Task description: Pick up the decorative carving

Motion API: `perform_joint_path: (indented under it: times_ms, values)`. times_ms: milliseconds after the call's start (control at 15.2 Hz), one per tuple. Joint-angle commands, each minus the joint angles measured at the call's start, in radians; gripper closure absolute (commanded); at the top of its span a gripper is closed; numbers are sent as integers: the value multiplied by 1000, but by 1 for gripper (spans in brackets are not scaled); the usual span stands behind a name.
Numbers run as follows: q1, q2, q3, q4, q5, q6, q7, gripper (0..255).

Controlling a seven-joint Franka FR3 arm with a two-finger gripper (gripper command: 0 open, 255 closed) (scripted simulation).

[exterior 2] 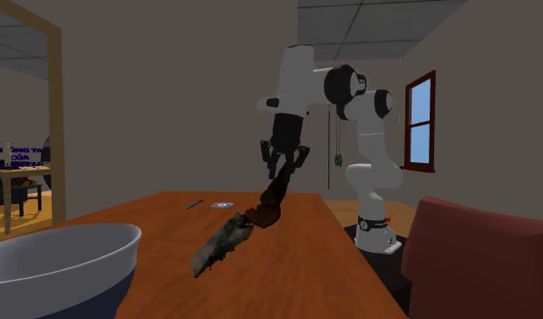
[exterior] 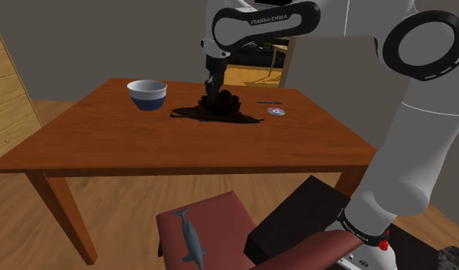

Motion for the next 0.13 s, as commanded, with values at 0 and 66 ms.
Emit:
perform_joint_path:
  times_ms: [0,66]
  values:
    - [-1,0,-1,19,1,-18,-4,255]
    - [-1,0,-1,20,1,-18,-4,255]
